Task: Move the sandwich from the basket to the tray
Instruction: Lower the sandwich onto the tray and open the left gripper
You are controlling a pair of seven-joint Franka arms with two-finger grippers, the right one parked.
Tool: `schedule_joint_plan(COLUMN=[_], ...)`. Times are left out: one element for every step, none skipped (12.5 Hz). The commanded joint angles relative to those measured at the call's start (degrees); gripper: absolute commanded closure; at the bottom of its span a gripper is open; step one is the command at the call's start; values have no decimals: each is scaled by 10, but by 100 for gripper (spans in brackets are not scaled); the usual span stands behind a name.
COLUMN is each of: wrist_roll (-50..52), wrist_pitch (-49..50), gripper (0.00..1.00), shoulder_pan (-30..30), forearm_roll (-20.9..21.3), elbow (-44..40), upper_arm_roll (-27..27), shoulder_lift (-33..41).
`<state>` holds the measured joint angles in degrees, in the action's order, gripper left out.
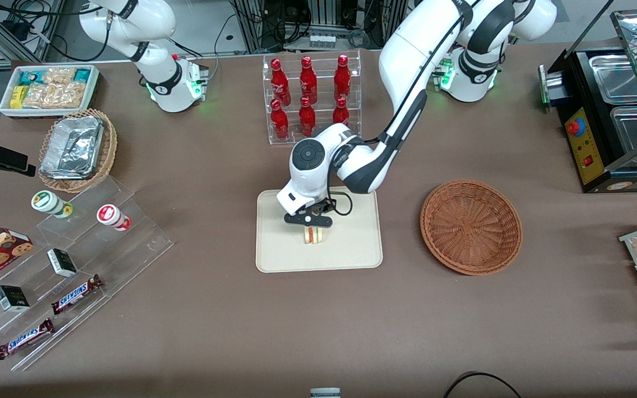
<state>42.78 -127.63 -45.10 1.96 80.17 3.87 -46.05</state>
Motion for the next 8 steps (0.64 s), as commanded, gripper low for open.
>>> schedule_joint_plan(wrist_roll=[4,4,5,5,12,18,23,24], wrist_pitch=[3,9,24,52,76,100,128,157], gripper=[0,0,0,0,0,0,0,0], shoulder_pan=[-2,0,2,3,11,29,45,64], forearm_roll=[7,4,3,1,1,-1,-1,-1], elbow=[-13,-12,-11,-11,-11,-10,-9,-9], upper_arm_roll=[-4,-5,-5,-6,-7,-6,-6,-6], shoulder_lift=[4,22,40,61,87,117,147,175])
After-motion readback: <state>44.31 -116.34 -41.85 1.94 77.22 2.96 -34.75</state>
